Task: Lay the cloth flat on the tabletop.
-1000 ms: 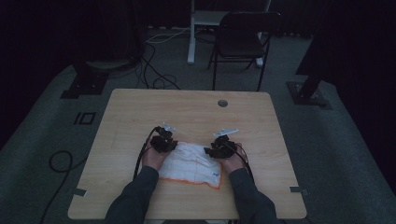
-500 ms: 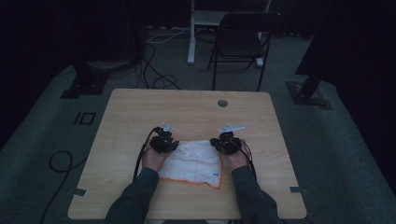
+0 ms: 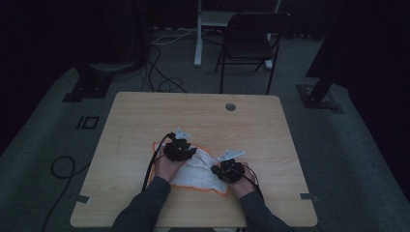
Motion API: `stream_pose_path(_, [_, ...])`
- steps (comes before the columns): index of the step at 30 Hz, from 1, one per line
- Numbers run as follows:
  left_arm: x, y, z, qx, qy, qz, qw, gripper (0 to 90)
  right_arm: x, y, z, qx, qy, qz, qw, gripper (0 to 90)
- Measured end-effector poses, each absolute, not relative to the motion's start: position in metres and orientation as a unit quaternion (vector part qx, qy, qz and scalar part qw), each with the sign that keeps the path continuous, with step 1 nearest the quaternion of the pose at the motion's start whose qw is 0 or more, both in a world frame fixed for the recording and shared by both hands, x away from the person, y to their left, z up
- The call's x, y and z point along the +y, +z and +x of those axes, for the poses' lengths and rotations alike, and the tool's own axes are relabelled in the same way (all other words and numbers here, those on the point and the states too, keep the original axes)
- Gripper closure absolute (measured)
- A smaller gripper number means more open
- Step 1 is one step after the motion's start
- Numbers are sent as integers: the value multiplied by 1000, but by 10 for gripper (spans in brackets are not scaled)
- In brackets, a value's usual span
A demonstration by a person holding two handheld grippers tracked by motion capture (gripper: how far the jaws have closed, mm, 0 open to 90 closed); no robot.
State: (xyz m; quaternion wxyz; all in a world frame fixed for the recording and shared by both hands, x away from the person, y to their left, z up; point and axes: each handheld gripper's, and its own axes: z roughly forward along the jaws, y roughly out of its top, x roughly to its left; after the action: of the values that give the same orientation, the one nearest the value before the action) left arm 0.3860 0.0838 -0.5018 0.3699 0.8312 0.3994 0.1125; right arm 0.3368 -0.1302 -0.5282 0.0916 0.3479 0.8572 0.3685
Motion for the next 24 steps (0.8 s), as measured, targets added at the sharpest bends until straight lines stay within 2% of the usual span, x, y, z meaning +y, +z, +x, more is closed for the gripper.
stream_pose_path(3, [69,-513,383,381,114,853,338,624,-131,-527,339,861,366,341,87,818])
stream_pose_path(5, [66,-521,381,383,112,858,323,634,-132,-524,339,861,370,338,88,737])
stream_pose_path(15, [69,-527,375,381,114,861,316,647,-156,-506,368,806,397,418,130,714])
stream_pose_path(20, [70,-528,374,379,113,863,314,649,-151,-515,383,807,384,437,103,662])
stream_pose_path(24, [70,-528,373,379,114,863,314,648,-142,-525,386,817,365,435,101,661])
